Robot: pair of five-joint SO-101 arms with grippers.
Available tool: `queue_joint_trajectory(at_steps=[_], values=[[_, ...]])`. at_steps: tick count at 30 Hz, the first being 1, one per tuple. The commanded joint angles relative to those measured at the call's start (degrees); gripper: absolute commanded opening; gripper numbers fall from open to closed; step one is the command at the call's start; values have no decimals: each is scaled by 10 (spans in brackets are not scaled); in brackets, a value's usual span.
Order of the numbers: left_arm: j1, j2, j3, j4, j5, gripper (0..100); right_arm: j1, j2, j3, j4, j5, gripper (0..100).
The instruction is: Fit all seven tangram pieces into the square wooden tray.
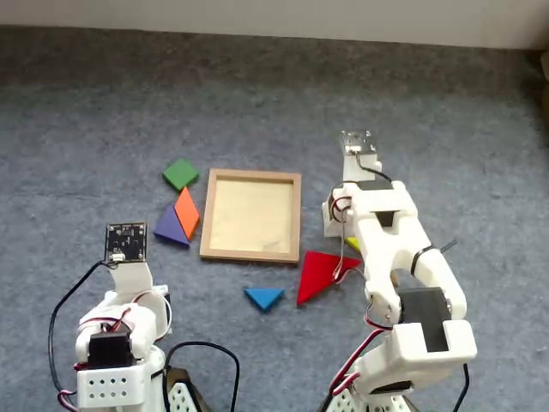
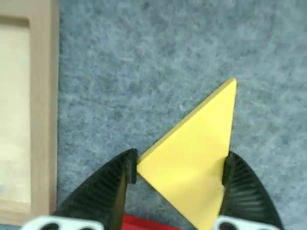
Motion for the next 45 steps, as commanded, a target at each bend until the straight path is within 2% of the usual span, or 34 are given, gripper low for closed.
queue_joint_trajectory(at_steps=[1,7,13,21,27,32,35,39,45], values=[[-5,-7,12,3,-4,7,16,-12,-32,30,1,198],[-5,-7,12,3,-4,7,15,-59,-111,117,1,198],[-5,-7,12,3,-4,7,-4,-110,-126,149,-3,198],[-5,-7,12,3,-4,7,-127,-134,-127,145,-7,198],[-5,-7,12,3,-4,7,-195,-128,-154,118,-107,198],[-5,-7,12,3,-4,7,-225,-128,-161,82,-134,198],[-5,-7,12,3,-4,7,-223,-132,-158,86,-142,198],[-5,-7,12,3,-4,7,-172,-129,-160,156,-140,202],[-5,-7,12,3,-4,7,-109,-127,-159,217,-90,235]])
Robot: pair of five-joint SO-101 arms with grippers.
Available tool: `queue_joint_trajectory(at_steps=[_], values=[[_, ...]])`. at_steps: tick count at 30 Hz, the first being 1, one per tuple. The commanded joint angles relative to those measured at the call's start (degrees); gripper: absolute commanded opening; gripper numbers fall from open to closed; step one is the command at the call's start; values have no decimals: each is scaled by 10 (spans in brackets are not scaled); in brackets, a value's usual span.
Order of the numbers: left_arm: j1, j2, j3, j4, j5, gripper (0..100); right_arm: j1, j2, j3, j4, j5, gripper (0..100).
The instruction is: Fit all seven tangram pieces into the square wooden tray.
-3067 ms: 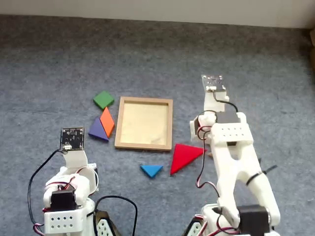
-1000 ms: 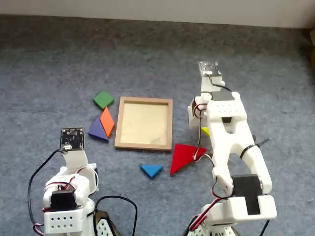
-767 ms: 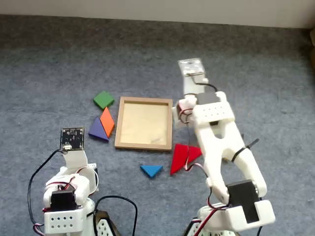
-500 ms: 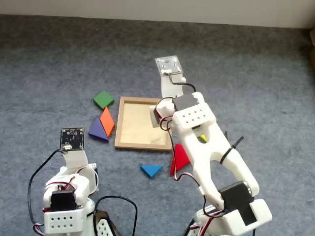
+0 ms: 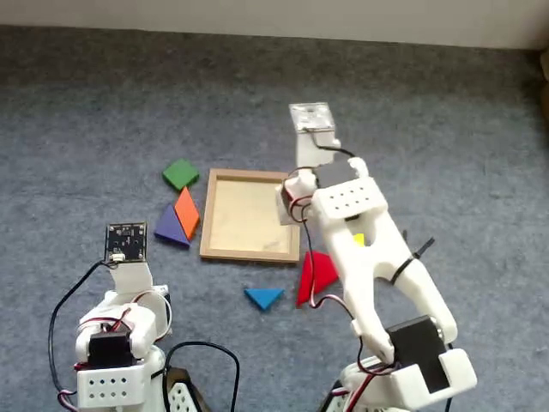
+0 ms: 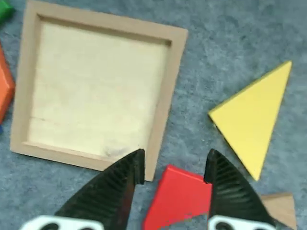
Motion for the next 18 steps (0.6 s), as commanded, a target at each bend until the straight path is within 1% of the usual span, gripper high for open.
queue_joint_trajectory(at_steps=[1,4,5,9,13,18], values=[[-5,-7,12,3,-4,7,36,-26,-35,11,16,261],[-5,-7,12,3,-4,7,69,-26,-33,0,14,344],[-5,-7,12,3,-4,7,79,-26,-33,-6,14,355],[-5,-7,12,3,-4,7,91,-22,-24,-42,14,355],[-5,-7,12,3,-4,7,90,35,-13,-48,14,355],[-5,-7,12,3,-4,7,90,117,-68,-47,14,355]])
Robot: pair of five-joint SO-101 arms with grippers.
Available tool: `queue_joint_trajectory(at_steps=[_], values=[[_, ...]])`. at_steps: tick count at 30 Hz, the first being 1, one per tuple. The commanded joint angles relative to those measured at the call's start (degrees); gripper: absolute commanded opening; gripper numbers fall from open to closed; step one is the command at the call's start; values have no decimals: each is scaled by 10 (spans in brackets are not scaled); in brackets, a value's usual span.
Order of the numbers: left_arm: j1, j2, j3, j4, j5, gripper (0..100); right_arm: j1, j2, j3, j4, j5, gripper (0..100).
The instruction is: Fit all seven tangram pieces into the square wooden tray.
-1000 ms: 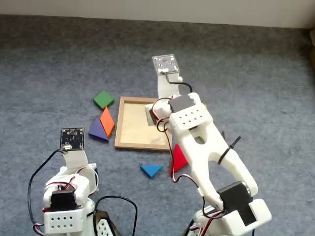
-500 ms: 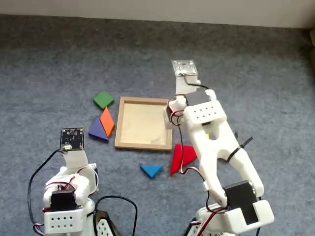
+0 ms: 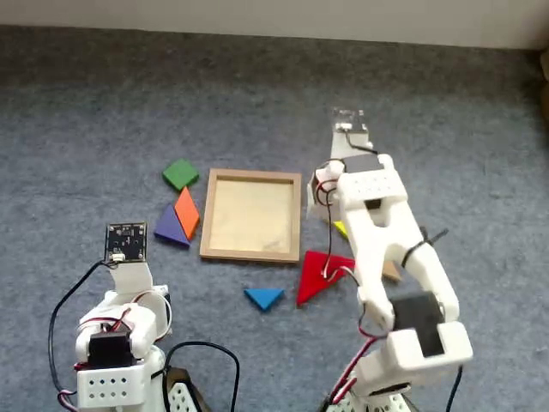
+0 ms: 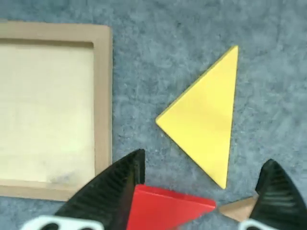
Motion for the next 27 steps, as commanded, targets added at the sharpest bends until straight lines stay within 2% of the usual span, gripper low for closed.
queue_joint_trajectory(at_steps=[1,20,27], values=[[-5,-7,12,3,-4,7,7,24,-60,-6,7,355],[-5,-7,12,3,-4,7,35,141,-128,-7,11,352],[-5,-7,12,3,-4,7,36,143,-128,-7,11,209]])
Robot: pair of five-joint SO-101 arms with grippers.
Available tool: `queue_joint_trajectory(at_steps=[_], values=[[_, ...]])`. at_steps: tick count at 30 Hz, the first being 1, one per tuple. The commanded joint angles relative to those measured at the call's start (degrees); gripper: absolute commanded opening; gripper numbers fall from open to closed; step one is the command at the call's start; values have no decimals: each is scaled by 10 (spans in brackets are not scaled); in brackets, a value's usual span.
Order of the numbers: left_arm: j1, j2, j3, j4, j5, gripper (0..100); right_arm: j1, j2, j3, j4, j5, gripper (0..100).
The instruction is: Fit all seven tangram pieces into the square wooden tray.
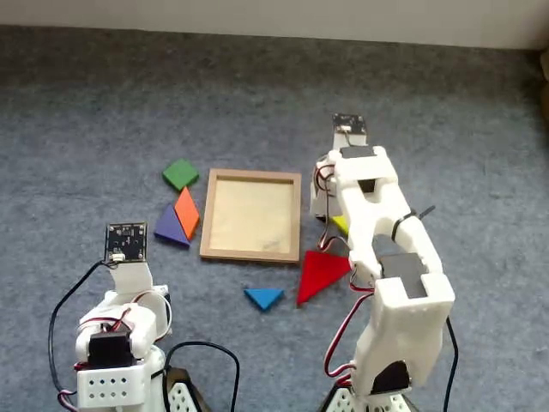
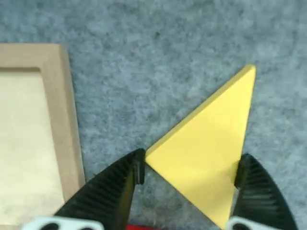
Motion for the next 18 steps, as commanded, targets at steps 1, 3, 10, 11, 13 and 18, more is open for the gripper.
queue_joint_trajectory(at_steps=[1,3,10,11,13,18], values=[[-5,-7,12,3,-4,7,11,-10,-30,-2,8,199],[-5,-7,12,3,-4,7,11,-12,-30,-2,8,193],[-5,-7,12,3,-4,7,7,-50,-43,42,43,191],[-5,-7,12,3,-4,7,7,-64,-43,47,43,191],[-5,-7,12,3,-4,7,7,-94,-42,50,44,191],[-5,-7,12,3,-4,7,-4,-135,-42,46,44,191]])
